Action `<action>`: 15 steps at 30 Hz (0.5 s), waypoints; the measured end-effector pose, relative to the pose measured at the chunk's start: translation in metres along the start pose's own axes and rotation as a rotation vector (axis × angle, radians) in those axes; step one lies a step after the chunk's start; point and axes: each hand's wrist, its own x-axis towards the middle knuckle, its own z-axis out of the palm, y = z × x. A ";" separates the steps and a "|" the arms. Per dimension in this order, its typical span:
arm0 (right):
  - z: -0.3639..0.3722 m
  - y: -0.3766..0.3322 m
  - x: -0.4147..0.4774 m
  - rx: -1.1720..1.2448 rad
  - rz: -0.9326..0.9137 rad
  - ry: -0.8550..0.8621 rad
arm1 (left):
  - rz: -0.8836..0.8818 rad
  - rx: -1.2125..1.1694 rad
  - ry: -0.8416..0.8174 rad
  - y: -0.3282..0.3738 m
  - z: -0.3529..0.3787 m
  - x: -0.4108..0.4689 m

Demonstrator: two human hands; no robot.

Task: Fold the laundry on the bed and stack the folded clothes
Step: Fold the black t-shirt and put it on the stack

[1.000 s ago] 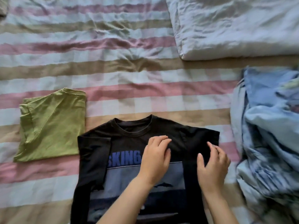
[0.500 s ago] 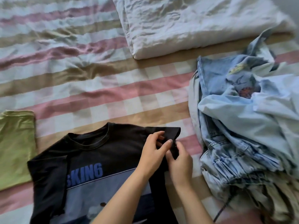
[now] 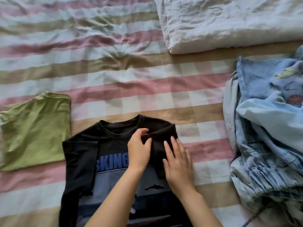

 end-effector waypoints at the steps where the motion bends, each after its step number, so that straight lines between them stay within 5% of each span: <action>1: 0.002 0.000 0.001 -0.069 0.012 -0.082 | 0.103 0.103 0.011 -0.003 -0.002 -0.003; 4: 0.003 0.001 0.007 -0.136 0.005 -0.106 | 0.314 0.420 -0.012 -0.011 -0.015 -0.007; 9: -0.015 0.006 0.050 0.129 -0.005 0.079 | 0.353 0.499 0.125 -0.039 -0.086 0.020; 12: -0.026 0.007 0.098 0.096 0.020 -0.188 | 0.214 0.611 0.073 -0.064 -0.139 0.044; 15: -0.034 0.013 0.131 0.123 0.055 -0.428 | 0.116 0.689 -0.190 -0.081 -0.181 0.064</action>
